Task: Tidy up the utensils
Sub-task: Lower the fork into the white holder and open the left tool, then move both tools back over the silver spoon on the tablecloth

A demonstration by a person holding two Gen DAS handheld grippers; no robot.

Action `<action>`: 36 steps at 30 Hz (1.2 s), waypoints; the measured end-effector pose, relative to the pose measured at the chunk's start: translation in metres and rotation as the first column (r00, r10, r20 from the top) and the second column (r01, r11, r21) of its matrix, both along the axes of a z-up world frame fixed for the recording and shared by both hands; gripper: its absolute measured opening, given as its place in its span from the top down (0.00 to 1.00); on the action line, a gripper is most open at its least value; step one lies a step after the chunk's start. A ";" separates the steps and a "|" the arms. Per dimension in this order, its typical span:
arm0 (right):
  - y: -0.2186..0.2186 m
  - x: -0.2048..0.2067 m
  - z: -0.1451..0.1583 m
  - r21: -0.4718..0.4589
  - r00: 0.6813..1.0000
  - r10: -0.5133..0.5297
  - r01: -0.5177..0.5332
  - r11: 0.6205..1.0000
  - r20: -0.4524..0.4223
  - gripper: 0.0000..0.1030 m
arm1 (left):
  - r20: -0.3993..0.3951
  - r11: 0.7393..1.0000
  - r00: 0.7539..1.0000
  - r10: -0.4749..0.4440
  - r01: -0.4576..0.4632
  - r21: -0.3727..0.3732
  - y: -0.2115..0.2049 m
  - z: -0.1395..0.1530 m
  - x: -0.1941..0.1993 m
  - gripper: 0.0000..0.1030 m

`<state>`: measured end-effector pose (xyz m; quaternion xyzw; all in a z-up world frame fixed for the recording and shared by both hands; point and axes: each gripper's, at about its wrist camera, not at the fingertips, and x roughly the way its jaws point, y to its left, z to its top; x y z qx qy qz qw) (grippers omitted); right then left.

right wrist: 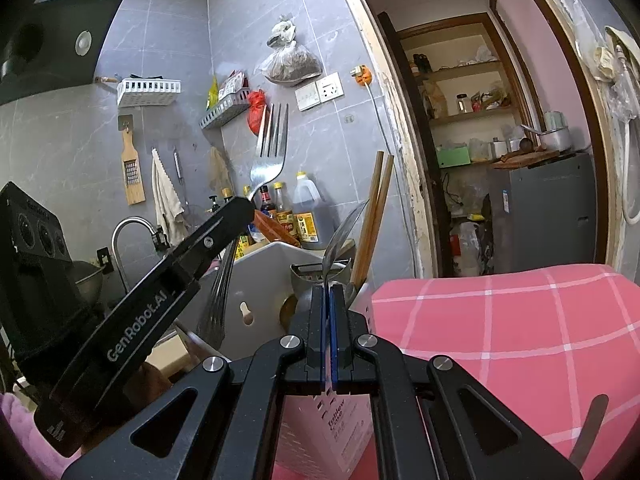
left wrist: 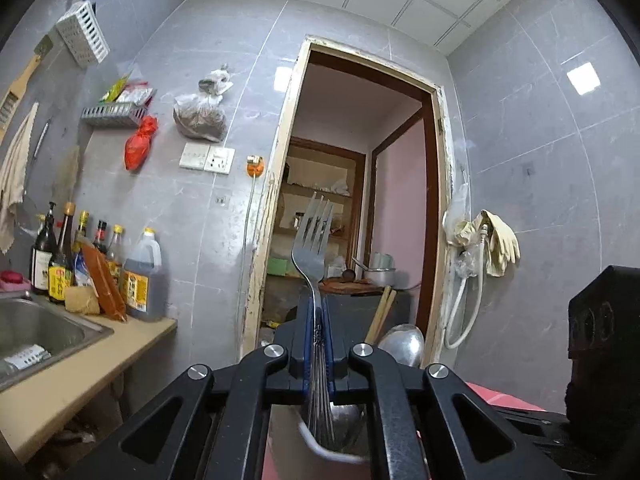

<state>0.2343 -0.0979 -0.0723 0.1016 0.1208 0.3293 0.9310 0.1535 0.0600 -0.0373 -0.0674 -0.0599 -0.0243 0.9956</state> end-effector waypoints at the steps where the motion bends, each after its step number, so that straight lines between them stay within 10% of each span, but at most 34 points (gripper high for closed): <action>1: 0.000 0.000 0.000 -0.003 1.000 0.002 -0.002 1.000 -0.003 0.98 | -0.011 1.000 1.000 0.000 0.000 -0.005 0.000 0.000 -0.001 0.95; 8: 0.002 -0.001 0.002 -0.035 1.000 0.000 -0.001 0.999 -0.028 0.97 | -0.066 0.996 0.995 -0.069 0.065 -0.060 0.010 0.007 -0.006 0.95; 14: -0.002 -0.006 0.014 -0.053 0.999 -0.019 0.016 0.998 -0.046 0.74 | -0.130 0.990 0.989 -0.074 0.058 -0.127 0.021 0.018 -0.011 0.91; 18: -0.010 -0.014 0.030 -0.061 0.998 -0.056 0.054 0.997 -0.042 0.70 | -0.164 0.989 0.985 -0.054 0.030 -0.146 0.025 0.033 -0.017 0.77; 28: -0.073 -0.049 0.093 -0.068 0.964 -0.260 0.263 0.962 0.053 0.03 | -0.257 0.990 0.965 0.049 -0.082 -0.119 0.007 0.077 -0.045 0.06; 36: -0.131 -0.086 0.126 -0.142 0.915 -0.377 0.396 0.907 0.147 0.01 | -0.253 0.991 0.962 0.105 -0.123 -0.055 -0.041 0.099 -0.071 0.01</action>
